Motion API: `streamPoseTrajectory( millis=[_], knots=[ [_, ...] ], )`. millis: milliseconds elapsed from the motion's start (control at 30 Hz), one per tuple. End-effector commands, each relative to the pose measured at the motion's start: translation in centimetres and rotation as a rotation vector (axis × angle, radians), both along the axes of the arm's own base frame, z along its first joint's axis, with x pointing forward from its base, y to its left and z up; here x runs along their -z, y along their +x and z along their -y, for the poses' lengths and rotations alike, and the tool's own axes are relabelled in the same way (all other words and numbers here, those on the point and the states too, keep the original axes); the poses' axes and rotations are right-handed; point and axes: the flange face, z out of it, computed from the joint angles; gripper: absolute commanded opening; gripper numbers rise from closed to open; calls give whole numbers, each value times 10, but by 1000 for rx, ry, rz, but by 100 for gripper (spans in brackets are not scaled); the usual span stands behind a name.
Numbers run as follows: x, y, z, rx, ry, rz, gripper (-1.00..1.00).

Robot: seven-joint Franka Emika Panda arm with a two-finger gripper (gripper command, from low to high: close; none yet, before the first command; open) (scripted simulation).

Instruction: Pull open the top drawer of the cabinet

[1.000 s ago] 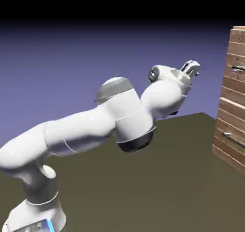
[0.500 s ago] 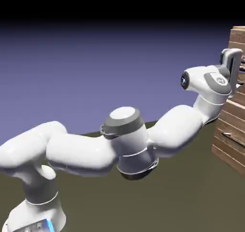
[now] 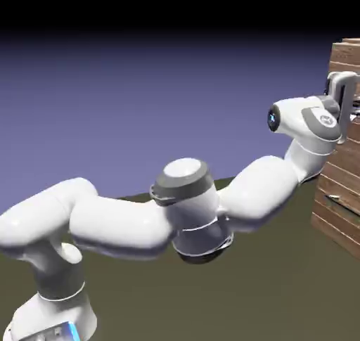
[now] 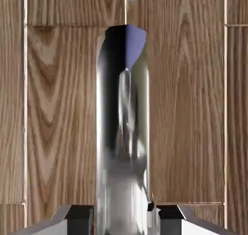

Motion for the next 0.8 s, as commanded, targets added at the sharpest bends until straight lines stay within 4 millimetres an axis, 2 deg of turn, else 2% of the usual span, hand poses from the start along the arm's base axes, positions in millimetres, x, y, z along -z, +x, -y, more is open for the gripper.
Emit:
streamPoseTrajectory(
  millis=[0,367,767],
  knots=[
    [0,-7,0,0,0,0,-100],
    [0,-93,0,0,0,0,-100],
    [0,-216,0,0,0,0,-100]
  ],
)
